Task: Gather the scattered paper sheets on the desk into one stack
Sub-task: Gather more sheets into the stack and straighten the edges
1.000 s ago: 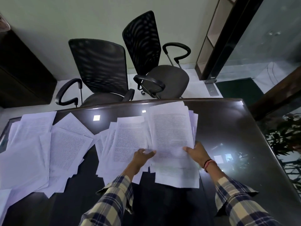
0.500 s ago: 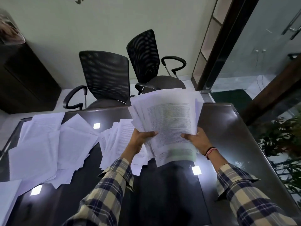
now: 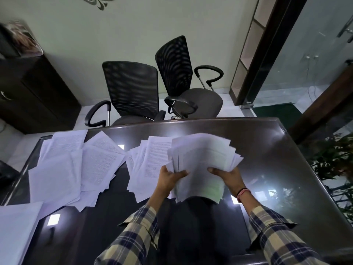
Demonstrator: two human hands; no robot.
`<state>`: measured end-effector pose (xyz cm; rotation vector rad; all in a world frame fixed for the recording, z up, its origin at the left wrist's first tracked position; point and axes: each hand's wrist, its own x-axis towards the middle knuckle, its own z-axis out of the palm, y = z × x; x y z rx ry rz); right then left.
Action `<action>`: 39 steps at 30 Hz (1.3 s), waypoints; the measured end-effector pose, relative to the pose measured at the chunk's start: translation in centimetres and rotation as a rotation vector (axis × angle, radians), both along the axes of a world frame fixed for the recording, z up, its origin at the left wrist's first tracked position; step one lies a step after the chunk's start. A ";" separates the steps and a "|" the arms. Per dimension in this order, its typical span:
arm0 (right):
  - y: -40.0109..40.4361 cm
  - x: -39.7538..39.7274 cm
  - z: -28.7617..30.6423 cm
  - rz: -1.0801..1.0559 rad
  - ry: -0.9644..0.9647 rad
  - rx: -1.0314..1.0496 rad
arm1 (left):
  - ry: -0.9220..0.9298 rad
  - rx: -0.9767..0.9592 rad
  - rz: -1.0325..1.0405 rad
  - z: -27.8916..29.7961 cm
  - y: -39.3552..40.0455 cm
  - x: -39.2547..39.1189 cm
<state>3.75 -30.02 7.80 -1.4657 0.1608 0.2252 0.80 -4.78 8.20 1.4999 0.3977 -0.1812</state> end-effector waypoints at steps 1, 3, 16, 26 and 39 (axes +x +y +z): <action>-0.1 -0.2 0.0 0.003 -0.004 -0.009 | -0.004 0.010 -0.008 -0.1 -0.1 -0.2; -0.6 -0.5 -0.1 0.012 -0.004 -0.013 | -0.014 0.019 -0.022 -0.5 -0.4 -0.5; -1.4 1.9 2.4 0.054 -0.126 -0.046 | -0.049 0.025 0.171 1.4 -2.7 0.6; -2.4 1.7 3.6 0.206 -0.149 -0.002 | -0.085 -0.048 0.203 2.7 -3.3 -0.1; -2.1 3.8 5.4 -0.024 -0.189 0.183 | -0.345 0.024 0.397 5.4 -5.6 2.0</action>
